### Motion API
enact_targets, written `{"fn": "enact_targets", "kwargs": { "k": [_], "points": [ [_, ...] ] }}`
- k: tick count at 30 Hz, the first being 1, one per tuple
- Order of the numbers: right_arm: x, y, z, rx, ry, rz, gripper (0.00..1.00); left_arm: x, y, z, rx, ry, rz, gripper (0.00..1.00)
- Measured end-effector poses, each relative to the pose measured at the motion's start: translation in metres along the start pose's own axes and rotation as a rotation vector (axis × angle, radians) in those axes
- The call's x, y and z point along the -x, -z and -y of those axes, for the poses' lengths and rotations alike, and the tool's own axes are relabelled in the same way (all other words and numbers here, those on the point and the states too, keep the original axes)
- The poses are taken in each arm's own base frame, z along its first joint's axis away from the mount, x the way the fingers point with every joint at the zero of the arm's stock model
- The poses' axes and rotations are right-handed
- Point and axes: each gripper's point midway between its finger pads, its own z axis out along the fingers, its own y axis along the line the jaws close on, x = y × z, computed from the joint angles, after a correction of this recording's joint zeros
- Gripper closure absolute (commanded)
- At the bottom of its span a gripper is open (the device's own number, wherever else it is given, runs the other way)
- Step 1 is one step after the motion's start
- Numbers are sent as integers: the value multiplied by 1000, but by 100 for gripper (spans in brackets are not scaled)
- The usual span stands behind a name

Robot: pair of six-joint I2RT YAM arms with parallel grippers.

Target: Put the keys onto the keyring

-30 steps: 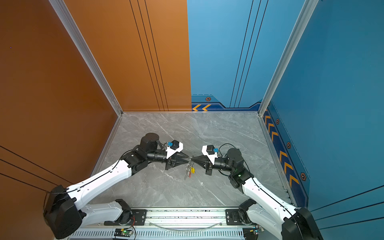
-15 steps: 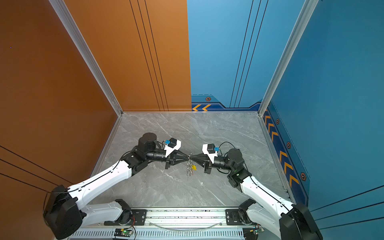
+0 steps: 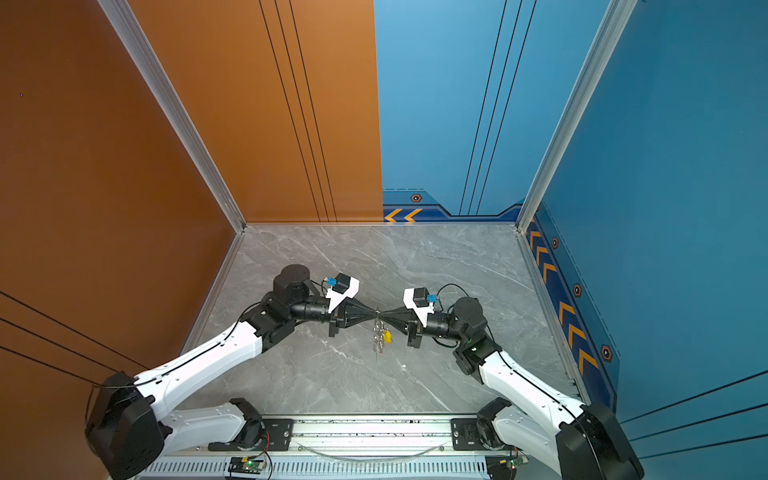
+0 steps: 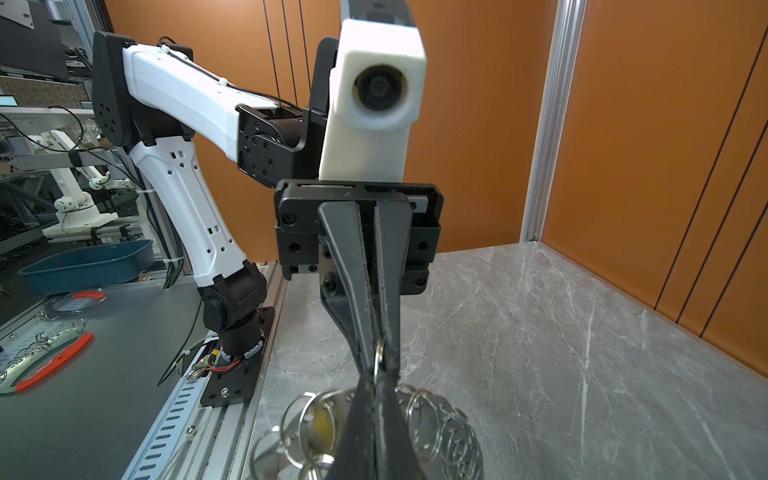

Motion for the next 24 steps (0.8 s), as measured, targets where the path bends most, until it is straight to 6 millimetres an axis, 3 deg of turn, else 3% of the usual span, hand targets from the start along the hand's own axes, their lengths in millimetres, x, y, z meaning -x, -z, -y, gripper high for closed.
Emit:
{"fn": "enact_targets", "kwargs": {
  "k": [16, 20, 24],
  "points": [
    [-1, 0, 5, -24, 5, 7, 100, -1, 0, -3, 11, 3, -1, 100],
    [-4, 0, 6, -35, -1, 3, 92, -4, 0, -7, 33, 4, -12, 100],
    [-7, 1, 10, -52, -11, -9, 75, -11, -2, -12, 76, 14, -43, 100]
  ]
}}
